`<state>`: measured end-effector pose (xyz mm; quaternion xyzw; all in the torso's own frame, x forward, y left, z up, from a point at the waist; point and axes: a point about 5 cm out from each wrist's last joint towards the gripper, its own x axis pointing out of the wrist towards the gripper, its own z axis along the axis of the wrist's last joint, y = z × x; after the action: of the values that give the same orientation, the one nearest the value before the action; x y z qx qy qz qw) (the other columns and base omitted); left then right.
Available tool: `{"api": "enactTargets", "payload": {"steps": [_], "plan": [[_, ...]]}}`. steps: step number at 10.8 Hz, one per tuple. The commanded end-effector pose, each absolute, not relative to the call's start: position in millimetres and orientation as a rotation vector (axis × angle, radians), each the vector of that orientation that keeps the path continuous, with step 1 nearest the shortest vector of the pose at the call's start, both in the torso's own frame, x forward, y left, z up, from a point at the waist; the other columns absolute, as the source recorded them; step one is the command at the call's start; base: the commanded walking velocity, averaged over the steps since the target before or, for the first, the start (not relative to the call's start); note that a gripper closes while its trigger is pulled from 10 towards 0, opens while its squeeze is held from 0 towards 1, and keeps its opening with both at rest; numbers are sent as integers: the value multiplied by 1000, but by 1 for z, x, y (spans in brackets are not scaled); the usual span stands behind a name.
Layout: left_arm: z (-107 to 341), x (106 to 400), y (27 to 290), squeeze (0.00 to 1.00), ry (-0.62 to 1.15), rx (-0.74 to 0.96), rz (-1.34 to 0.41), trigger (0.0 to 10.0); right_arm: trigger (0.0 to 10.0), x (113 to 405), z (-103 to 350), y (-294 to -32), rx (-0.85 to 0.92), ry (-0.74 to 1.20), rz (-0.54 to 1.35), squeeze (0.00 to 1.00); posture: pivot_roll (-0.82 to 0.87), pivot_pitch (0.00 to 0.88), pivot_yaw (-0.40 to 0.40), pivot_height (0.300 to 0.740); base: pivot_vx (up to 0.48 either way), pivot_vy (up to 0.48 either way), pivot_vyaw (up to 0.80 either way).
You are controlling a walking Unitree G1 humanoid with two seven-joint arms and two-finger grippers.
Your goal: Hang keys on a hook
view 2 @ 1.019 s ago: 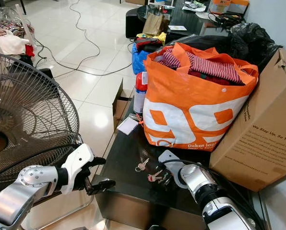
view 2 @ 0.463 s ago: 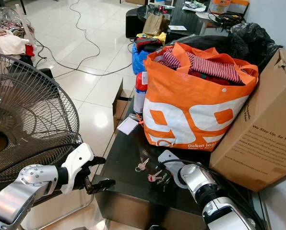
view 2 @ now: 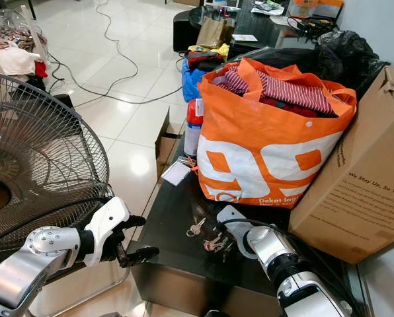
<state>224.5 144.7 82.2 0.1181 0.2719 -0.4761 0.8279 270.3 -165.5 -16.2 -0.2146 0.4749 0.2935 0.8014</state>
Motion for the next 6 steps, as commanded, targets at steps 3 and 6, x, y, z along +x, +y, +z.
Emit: {"api": "enactTargets", "payload": {"steps": [3, 6], "plan": [[82, 226, 141, 0, 578, 255, -1029, 10000, 1020, 271, -15, -163, -433, 1009, 641, 0, -91, 0, -46, 740, 0, 0, 0], [82, 227, 141, 0, 577, 257, -1031, 10000, 0, 271, -16, -165, -425, 1010, 627, 0, -92, 0, -44, 740, 0, 0, 0]]}}
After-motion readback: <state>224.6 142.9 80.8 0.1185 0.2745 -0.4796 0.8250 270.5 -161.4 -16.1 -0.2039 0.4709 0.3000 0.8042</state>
